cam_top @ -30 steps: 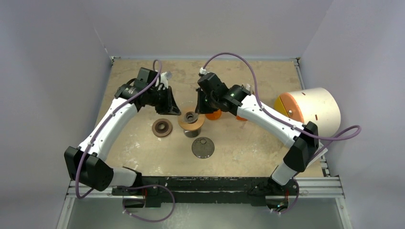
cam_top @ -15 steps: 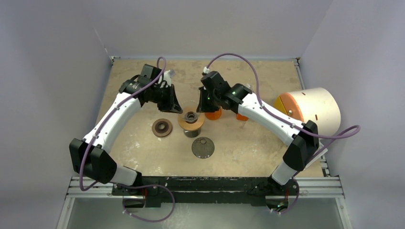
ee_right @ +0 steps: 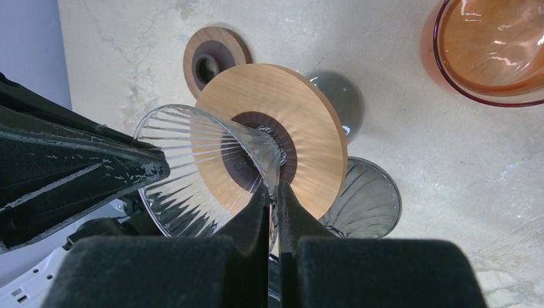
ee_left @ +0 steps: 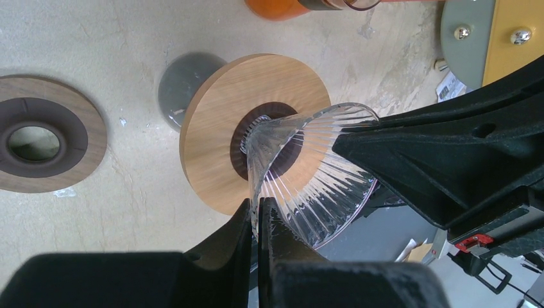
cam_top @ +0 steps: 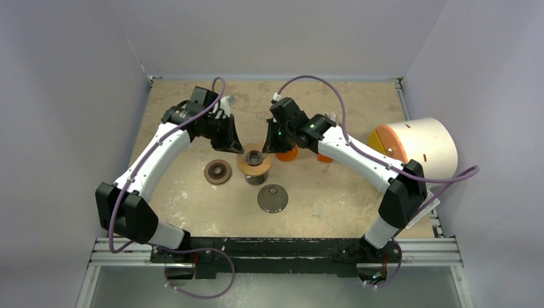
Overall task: Place the coffee filter in the dripper
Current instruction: Place the coffee dripper in the dripper holder.
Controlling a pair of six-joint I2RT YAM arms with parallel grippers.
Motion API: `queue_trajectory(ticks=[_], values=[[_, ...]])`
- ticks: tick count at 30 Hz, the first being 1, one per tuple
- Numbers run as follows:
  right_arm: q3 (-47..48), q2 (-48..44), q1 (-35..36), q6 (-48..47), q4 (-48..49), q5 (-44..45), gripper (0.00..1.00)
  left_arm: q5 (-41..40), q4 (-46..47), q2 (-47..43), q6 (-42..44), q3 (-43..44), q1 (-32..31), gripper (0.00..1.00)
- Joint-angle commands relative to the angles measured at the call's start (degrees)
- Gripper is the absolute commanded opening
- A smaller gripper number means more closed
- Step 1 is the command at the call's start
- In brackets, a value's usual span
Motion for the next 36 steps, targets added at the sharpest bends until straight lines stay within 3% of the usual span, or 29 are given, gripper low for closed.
queue_trajectory(ticks=[1, 36], values=[[-2.4, 1.47, 0.46, 0.48, 0.53, -3.14, 0.0, -1.73, 1.5, 1.37, 3.22, -1.5, 0.24, 0.0], [-5.76, 7.28, 0.41, -2.27, -1.16, -3.77, 0.0, -3.06, 5.8, 5.02, 5.26, -11.66, -0.29, 0.0]])
